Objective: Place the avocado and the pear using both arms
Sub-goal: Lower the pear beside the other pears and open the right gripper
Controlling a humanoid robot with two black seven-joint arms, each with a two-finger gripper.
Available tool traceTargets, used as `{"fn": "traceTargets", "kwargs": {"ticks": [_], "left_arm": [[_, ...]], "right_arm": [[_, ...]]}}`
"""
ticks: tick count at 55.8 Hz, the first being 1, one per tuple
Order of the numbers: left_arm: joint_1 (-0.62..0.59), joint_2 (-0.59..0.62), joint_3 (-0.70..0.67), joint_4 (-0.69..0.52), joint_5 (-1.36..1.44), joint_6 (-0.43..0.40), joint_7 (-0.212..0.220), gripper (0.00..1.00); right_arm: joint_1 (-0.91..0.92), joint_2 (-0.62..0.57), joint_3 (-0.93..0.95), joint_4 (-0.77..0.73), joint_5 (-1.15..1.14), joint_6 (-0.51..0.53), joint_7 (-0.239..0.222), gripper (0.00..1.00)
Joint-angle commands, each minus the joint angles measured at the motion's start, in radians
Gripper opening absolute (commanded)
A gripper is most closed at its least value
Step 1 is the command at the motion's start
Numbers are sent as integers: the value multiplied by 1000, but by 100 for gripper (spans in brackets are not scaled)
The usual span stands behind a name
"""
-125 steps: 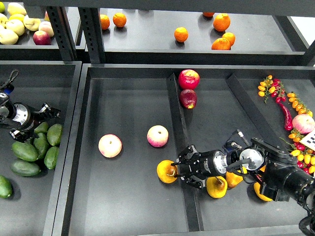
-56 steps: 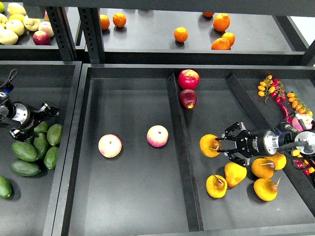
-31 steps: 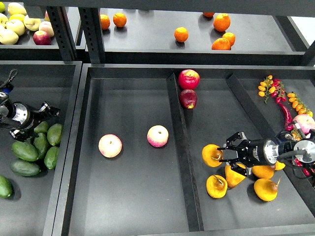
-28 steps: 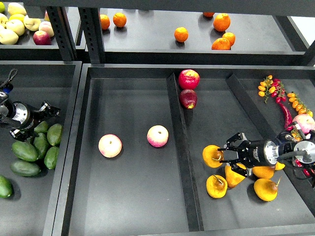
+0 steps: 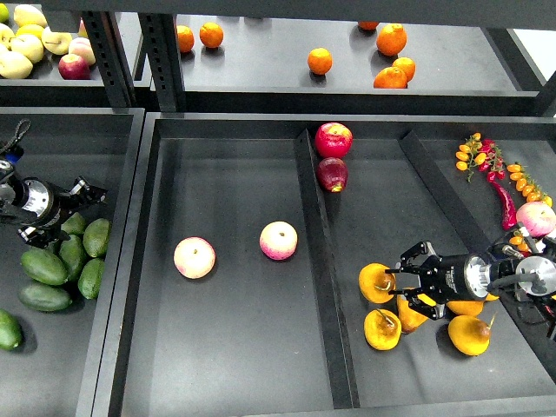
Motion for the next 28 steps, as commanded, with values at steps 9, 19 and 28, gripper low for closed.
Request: {"fn": "traceTargets", "kwargs": {"ticks": [9,19,28], "left_arm": [[-1,-5,0,0,-8,0,0,99],[-9,-5,-1,2,-9,0,0,99],[-14,-5,-1,2,-9,0,0,99]], "right_arm": [[-16,1,1,-2,-10,0,0,7],[-23,0,1,-2,-15,0,0,9],[-24,1,-2,-2,-15,0,0,11]]}}
